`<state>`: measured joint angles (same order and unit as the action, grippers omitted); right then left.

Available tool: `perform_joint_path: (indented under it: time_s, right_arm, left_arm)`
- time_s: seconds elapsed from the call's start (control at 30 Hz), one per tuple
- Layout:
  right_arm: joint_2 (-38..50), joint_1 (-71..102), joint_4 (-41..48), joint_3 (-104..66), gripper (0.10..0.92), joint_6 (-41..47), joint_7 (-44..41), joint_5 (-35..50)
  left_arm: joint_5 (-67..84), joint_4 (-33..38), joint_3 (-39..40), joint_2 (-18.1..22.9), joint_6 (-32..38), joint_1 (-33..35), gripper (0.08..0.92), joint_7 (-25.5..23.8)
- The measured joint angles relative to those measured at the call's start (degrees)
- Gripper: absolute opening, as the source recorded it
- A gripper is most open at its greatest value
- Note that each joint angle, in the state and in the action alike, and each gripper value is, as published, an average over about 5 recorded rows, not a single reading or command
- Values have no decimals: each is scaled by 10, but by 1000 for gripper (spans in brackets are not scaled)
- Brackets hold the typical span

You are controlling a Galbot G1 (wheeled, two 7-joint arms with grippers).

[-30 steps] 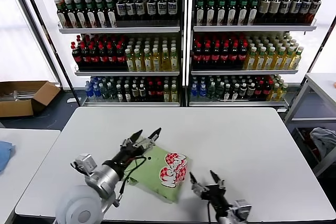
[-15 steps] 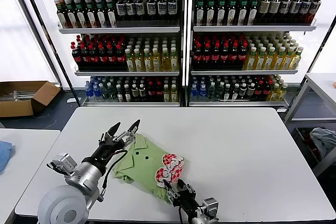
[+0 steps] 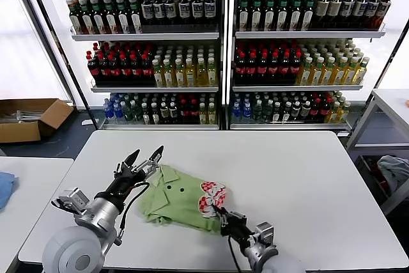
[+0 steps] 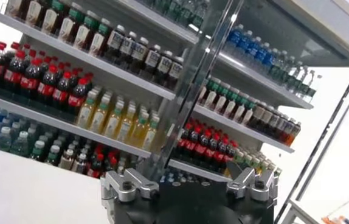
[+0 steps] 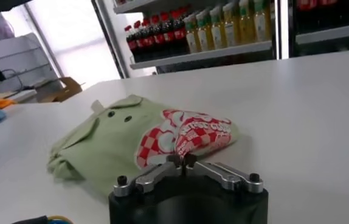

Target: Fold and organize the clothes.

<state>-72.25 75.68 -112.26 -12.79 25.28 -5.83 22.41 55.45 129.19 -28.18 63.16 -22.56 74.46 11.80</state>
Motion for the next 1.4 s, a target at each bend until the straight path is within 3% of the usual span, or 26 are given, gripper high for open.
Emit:
perform_joint_path:
  time_s: [0.57, 1.07, 1.4]
  right_arm:
    - [142, -113, 105, -56, 135, -14, -82, 52]
    - [141, -97, 84, -117, 552, -34, -74, 23]
    - [68, -137, 99, -53, 804, -54, -6, -4]
  left_arm:
    - [-5, 2, 5, 15, -3, 11, 823, 3]
    - [-8, 8, 0, 18, -4, 20, 823, 0]
    - [-17, 15, 0, 23, -3, 30, 823, -3]
